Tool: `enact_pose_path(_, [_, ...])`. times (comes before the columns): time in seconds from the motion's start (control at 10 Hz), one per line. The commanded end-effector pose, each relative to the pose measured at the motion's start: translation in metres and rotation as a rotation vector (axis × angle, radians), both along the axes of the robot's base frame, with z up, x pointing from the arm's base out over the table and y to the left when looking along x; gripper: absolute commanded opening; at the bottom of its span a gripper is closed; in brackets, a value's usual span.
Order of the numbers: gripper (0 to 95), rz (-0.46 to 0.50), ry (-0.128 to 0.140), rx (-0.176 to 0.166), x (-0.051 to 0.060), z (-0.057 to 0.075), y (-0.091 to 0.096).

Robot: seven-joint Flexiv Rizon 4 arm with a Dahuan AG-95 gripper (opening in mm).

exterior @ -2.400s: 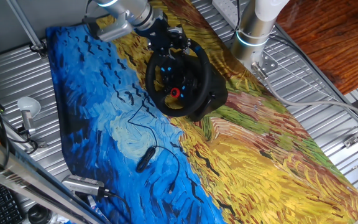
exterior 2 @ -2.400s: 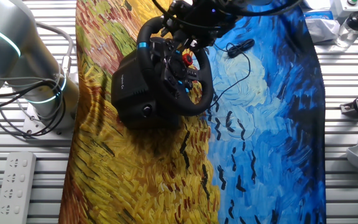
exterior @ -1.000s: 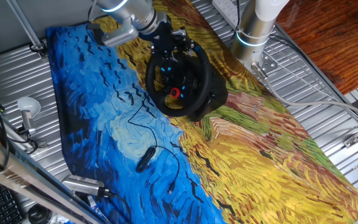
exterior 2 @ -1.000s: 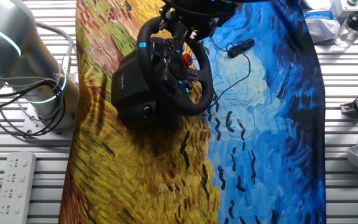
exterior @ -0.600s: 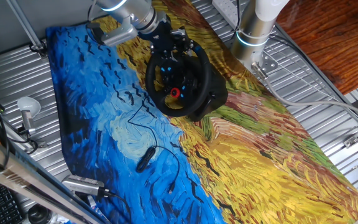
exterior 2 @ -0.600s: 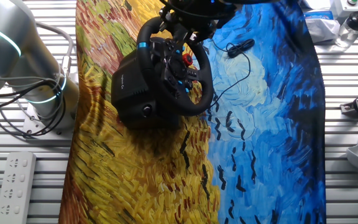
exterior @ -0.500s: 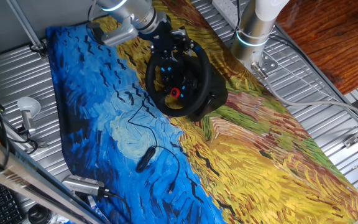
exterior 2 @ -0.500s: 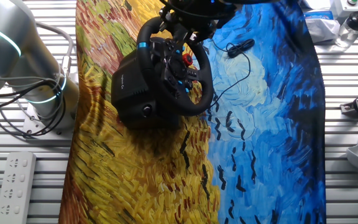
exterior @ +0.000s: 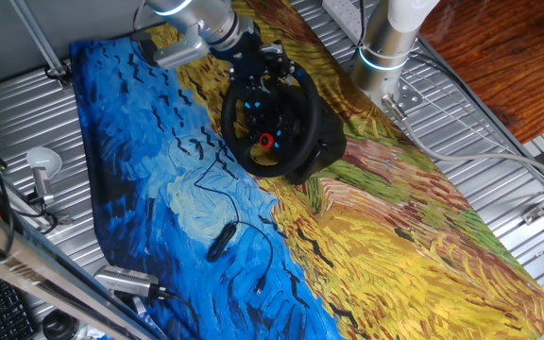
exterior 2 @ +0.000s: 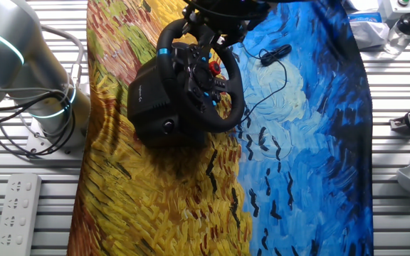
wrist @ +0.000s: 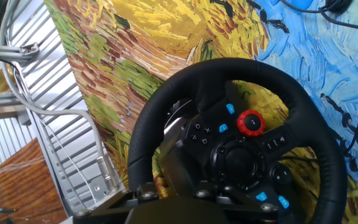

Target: Rotate the steering wheel 90 degrees clockwise

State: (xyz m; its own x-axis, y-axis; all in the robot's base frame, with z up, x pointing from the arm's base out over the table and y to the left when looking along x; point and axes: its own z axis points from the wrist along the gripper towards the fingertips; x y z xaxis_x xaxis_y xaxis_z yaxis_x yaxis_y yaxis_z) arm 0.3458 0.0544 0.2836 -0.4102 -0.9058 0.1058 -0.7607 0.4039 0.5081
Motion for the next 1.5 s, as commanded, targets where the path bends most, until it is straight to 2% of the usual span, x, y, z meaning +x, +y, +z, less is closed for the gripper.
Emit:
enact_pose_path(0.1, [38.0,0.018,0.001,0.006,0.0009,-0.0014,-0.0062])
enact_pose_path(0.3, [38.0,0.018,0.002,0.008,0.0017,-0.0037,-0.0127])
enact_pose_path(1.1, [38.0,0.010,0.005,0.005,0.0017,-0.0037,-0.0127])
enact_pose_path(1.3, [38.0,0.015,0.015,0.007,0.0017,-0.0037,-0.0127])
enact_pose_path(1.5, [38.0,0.053,0.040,0.016,0.0017,-0.0037,-0.0127])
